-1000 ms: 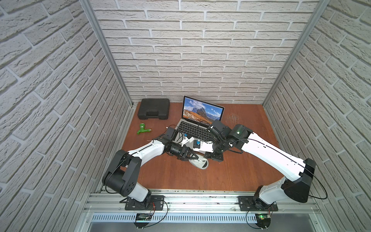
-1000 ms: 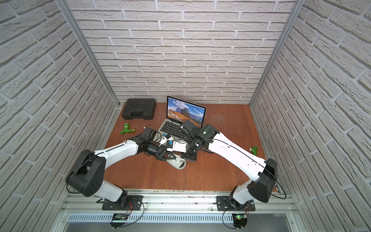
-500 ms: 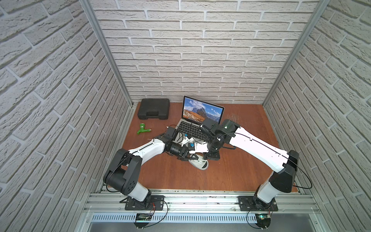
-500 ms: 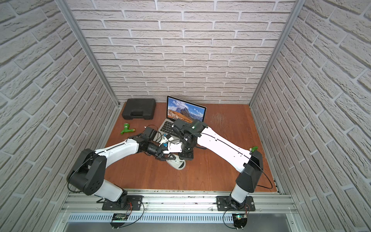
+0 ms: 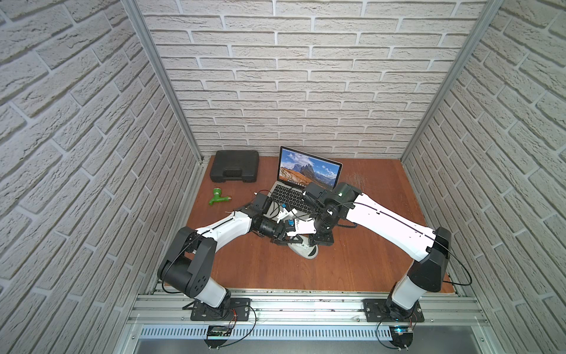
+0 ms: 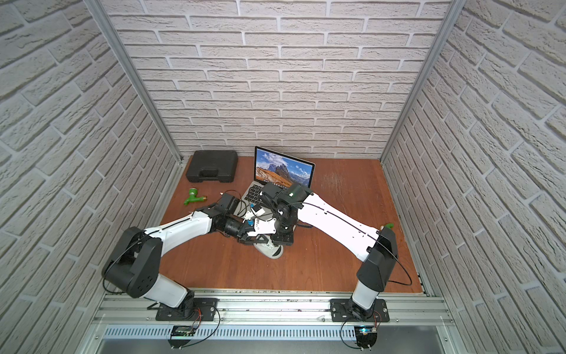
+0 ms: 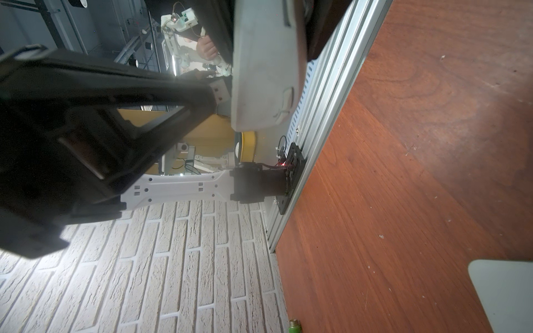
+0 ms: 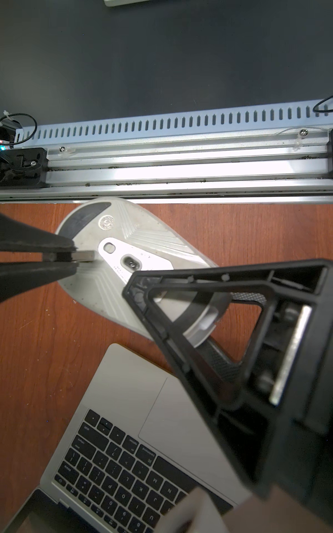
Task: Remove the wireless mouse receiver from the laptop
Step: Insert the USB plug into the mouse.
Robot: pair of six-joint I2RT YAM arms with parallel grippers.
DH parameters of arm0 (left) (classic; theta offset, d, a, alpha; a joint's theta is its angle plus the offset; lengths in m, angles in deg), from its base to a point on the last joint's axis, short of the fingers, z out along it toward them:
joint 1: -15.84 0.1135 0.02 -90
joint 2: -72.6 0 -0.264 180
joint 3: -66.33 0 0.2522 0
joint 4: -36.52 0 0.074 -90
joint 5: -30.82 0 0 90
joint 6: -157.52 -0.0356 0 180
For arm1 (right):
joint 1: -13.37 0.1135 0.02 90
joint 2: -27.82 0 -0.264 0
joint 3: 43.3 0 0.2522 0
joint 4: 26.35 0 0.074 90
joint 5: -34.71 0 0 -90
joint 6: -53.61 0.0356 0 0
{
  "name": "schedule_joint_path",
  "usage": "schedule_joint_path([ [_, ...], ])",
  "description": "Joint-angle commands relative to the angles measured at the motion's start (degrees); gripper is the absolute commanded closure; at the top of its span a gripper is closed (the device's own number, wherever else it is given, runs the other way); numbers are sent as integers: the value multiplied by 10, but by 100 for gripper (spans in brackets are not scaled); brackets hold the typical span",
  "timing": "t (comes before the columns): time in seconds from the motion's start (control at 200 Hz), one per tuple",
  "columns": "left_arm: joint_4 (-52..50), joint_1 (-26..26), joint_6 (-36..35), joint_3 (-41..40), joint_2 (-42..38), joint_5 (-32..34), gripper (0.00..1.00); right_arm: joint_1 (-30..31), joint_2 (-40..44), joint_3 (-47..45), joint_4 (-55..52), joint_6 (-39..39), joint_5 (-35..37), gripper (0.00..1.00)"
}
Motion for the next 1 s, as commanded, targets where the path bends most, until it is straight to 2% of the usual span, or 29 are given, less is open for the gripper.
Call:
schedule_joint_path([
  [0.0,8,4,-12,15,-13,-21,100,0,3,-15,19,3,-8,98],
  [0.445,10,10,-13,14,-14,-20,100,-19,-1,-31,1,13,21,98],
  [0.995,17,17,-12,16,-5,-20,100,7,-64,63,-69,70,89,98],
])
